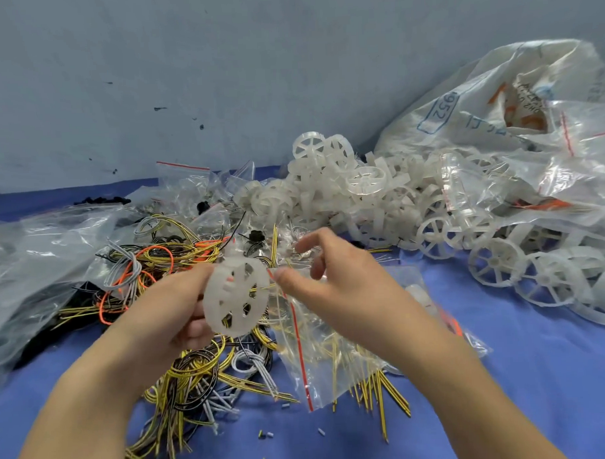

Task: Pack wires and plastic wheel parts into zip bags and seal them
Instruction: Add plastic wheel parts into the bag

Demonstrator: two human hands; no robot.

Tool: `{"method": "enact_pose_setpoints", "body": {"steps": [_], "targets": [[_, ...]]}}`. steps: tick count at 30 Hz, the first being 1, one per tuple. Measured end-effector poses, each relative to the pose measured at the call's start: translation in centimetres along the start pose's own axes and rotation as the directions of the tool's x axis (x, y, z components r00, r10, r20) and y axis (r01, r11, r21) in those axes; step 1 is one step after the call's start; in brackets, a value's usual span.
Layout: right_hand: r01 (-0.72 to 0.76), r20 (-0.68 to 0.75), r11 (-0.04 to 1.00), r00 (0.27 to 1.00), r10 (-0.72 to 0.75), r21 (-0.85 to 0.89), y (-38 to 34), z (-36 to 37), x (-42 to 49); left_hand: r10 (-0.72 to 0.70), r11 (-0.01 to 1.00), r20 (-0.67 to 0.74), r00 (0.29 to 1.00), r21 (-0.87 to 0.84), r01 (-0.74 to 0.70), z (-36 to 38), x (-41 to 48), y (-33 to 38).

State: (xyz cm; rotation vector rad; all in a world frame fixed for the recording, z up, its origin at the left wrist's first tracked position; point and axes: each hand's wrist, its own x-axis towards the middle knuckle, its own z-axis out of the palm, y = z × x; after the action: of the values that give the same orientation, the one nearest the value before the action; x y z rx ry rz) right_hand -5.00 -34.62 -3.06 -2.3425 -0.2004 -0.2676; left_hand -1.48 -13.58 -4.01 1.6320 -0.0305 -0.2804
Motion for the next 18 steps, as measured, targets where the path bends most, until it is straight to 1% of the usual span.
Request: {"method": "enact_pose_setpoints", "body": {"steps": [2,4,6,10,13,18], "targets": [[0.005,0.059,0.990,0.998,0.004,-0.142,-0.6,0.7,-0.6,-0.039,0.999,0.062,0.997,0.030,0.037,0.4,-0.4,0.0],[0.032,0.072,0.961,0.997,-0.013,-0.273,-1.1,1.2,-1.1,-0.067,0.997,0.083,0.994,0.045,0.064,0.8,-0.5,0.0],[0.040,0.061,0.951,0.998,-0.022,-0.306,-1.3,1.4,-1.4,-0.100,0.994,0.087,0.991,0.049,0.096,0.9,-0.6,0.1],[-0.019,0.032,0.969,0.999,0.028,-0.246,-1.2,1.1,-1.1,-0.132,0.990,0.124,0.983,0.063,0.125,1.0,-0.3,-0.1],[-0.066,-0.032,0.983,0.998,0.062,-0.171,-0.9,0.9,-1.0,-0.143,0.989,0.134,0.981,0.049,0.138,1.0,-0.1,-0.3],[-0.069,-0.141,0.995,0.988,0.058,-0.078,-1.0,0.7,-0.8,-0.159,0.987,0.203,0.966,0.013,0.160,1.7,-0.4,-0.3]]}}
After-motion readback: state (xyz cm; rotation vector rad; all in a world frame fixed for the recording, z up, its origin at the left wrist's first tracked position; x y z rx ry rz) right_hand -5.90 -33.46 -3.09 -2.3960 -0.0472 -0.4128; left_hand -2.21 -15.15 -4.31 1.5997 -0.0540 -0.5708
